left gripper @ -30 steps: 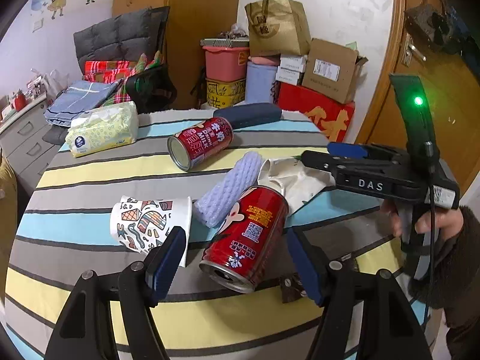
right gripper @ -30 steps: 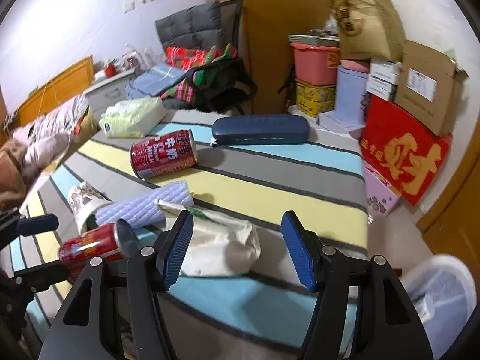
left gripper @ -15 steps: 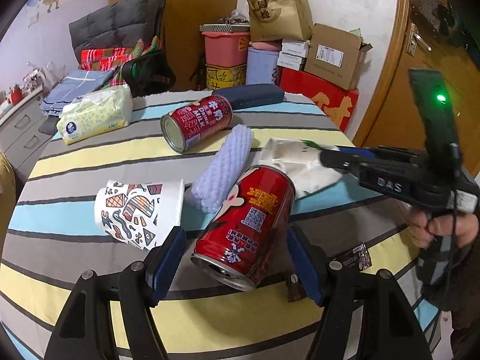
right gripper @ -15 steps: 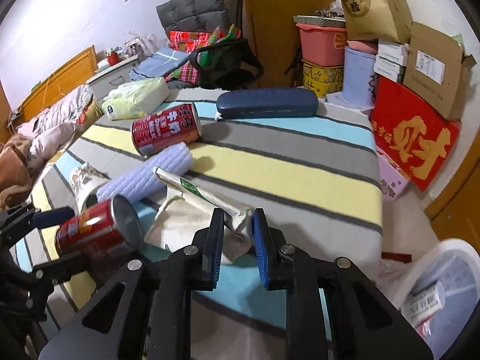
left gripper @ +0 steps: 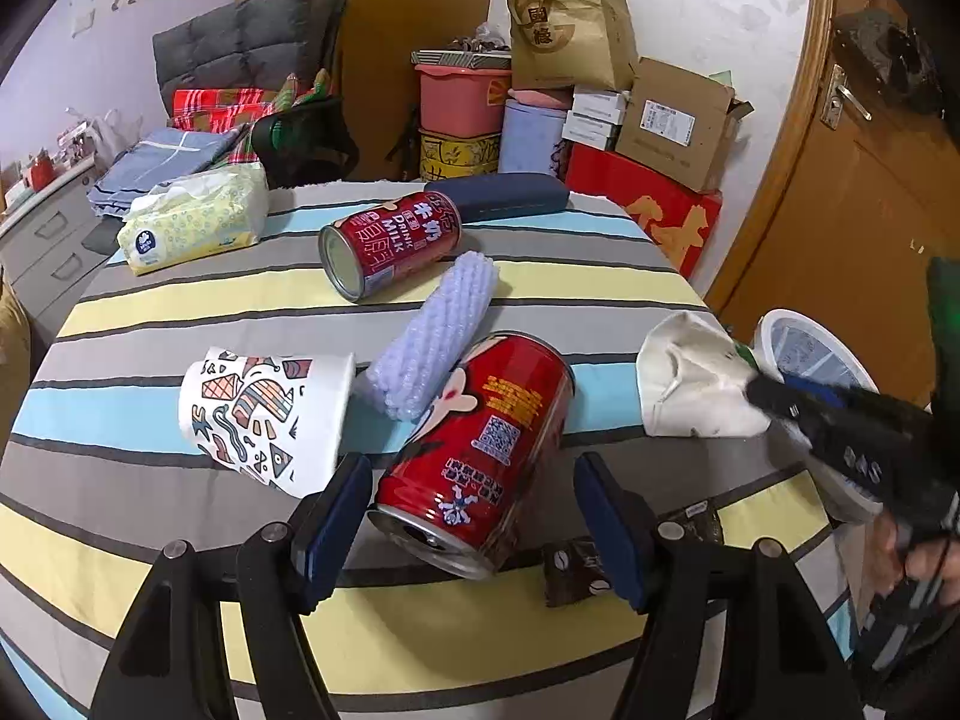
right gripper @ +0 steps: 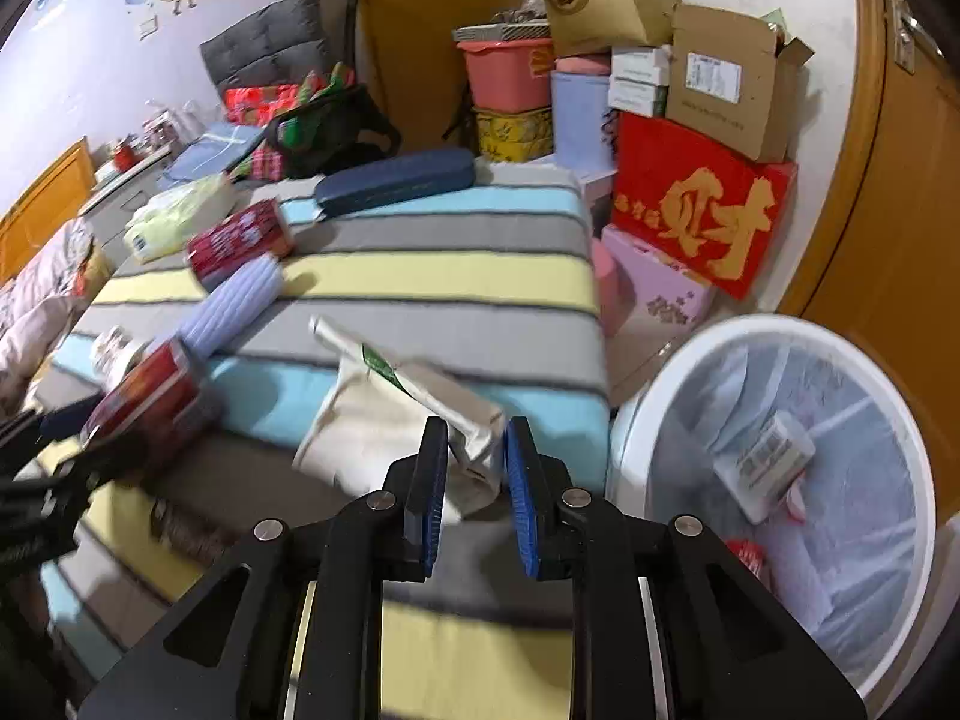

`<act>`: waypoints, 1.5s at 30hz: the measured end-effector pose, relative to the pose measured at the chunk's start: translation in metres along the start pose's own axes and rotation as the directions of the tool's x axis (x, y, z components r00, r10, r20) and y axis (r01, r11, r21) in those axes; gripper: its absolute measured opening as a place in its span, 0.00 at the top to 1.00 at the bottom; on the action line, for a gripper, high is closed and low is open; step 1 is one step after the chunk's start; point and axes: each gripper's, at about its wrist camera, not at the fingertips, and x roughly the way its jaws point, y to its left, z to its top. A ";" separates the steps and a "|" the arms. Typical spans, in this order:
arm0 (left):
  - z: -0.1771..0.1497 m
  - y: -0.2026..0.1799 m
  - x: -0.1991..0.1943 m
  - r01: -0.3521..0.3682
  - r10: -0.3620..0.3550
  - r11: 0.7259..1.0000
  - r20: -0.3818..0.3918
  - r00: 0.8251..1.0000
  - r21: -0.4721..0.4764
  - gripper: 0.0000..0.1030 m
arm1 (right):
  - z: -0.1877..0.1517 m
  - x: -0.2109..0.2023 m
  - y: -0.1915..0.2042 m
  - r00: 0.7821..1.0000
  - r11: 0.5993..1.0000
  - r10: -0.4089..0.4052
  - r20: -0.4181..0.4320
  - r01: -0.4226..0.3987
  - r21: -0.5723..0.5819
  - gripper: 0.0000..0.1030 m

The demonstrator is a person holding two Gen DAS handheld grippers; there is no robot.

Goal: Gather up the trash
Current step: 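Grasp the white cloth bag with the right tool and lift it, then grasp the red cartoon-printed can with the left tool while the right tool holds the bag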

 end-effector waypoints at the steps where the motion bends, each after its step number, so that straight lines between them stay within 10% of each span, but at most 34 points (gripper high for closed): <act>1: 0.000 0.000 0.000 0.003 -0.003 1.000 0.000 1.000 -0.003 0.33 | -0.004 -0.002 0.002 1.000 1.000 0.015 -0.004 -0.015 0.000 0.80; 12: 0.004 0.002 -0.002 -0.008 0.008 1.000 0.011 1.000 -0.010 0.33 | -0.002 -0.013 0.013 0.992 0.978 0.102 0.080 -0.085 -0.193 0.45; 30: 0.010 -0.006 0.022 0.014 -0.012 0.999 -0.037 0.999 0.041 0.32 | 0.006 0.033 0.000 0.974 0.972 0.225 -0.038 -0.227 -0.067 0.45; 36: 0.010 -0.010 0.026 0.035 -0.033 0.999 -0.047 0.998 0.035 0.41 | 0.003 0.025 -0.001 0.978 0.975 0.207 -0.029 -0.209 -0.080 0.69; 45: 0.004 -0.018 0.018 0.039 -0.038 0.999 -0.037 0.999 0.032 0.44 | 0.002 0.016 0.005 0.990 0.985 0.137 0.010 -0.135 -0.108 0.74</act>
